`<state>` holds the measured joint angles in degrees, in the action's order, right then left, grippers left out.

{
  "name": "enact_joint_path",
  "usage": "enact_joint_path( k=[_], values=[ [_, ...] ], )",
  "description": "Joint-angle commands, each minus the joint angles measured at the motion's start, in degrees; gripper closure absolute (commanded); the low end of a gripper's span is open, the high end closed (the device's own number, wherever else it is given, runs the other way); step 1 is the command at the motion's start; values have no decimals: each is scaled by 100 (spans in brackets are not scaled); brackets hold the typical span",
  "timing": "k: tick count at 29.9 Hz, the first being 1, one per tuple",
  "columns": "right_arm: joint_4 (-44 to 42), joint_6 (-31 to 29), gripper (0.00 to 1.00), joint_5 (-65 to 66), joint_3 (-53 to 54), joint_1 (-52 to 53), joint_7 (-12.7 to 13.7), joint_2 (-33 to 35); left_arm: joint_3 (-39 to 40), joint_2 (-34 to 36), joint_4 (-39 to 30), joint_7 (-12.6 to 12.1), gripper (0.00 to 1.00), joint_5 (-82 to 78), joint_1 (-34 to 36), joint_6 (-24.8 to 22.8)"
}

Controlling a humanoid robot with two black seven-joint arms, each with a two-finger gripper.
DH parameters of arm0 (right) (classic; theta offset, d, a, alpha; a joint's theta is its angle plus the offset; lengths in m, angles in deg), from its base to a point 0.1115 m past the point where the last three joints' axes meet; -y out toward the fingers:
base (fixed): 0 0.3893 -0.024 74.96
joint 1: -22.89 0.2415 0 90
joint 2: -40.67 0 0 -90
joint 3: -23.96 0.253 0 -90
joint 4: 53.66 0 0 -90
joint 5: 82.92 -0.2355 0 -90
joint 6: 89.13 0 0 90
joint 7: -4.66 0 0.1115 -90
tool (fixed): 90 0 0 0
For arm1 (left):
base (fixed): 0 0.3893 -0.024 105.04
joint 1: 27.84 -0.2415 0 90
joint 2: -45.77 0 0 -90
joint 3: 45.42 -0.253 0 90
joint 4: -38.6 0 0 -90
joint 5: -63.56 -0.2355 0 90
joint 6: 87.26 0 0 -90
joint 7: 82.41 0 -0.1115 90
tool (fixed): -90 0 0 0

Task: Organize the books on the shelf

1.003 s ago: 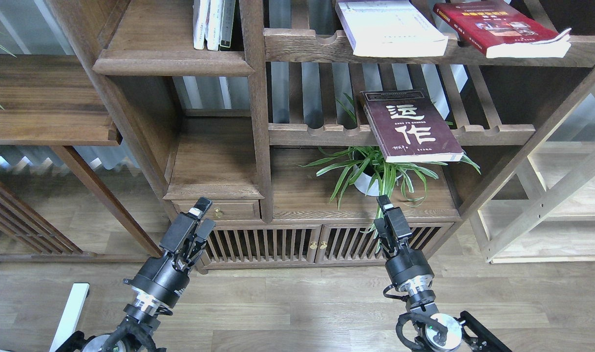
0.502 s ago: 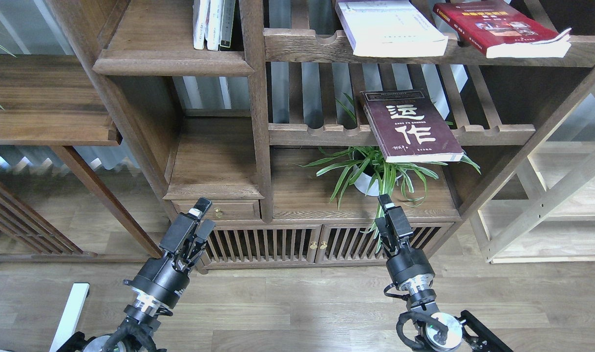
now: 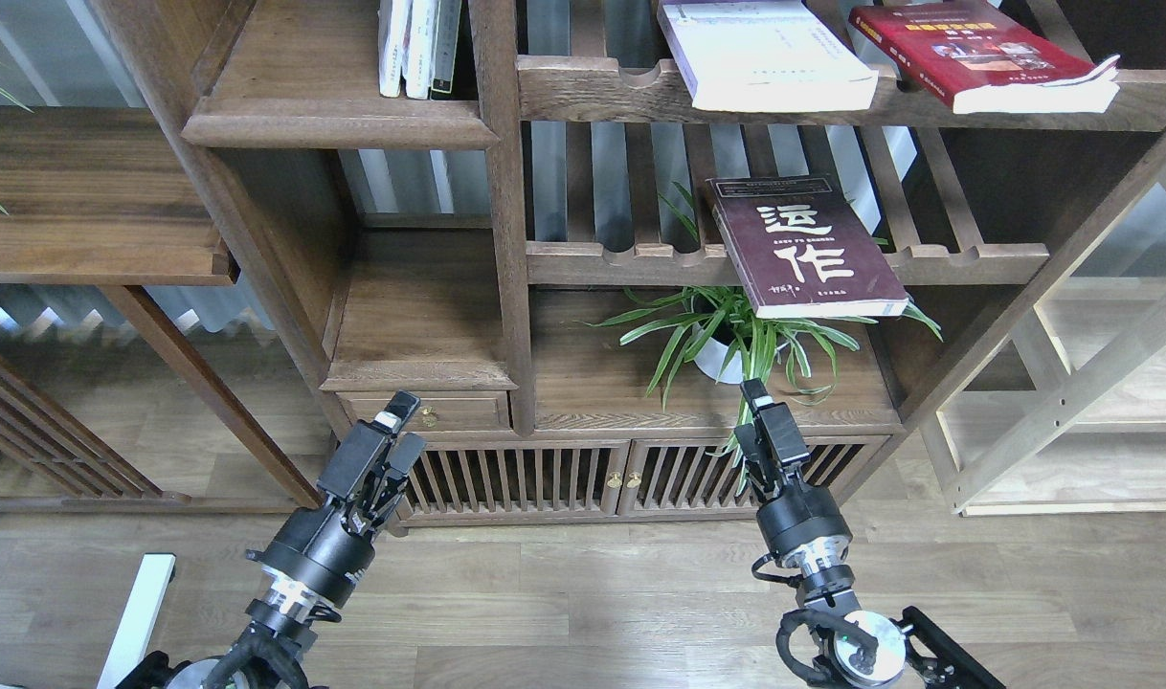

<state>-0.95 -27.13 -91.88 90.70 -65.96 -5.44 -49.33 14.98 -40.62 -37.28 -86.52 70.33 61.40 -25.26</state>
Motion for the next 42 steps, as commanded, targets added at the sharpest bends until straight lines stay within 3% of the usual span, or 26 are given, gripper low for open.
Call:
enact_joint_path(
  k=[1,31,42],
  values=[
    [-6,0,0,-1,-20,17,0,0,7,0,3,25,1,8,-21,0],
    [-76,0,0,8,200,43,-9,0,86,-18,108,60,1,87,-153,0],
    [-595,0,0,-1,419,816,-44,0,437,-9,301,78,1,105,-100,0]
  ],
)
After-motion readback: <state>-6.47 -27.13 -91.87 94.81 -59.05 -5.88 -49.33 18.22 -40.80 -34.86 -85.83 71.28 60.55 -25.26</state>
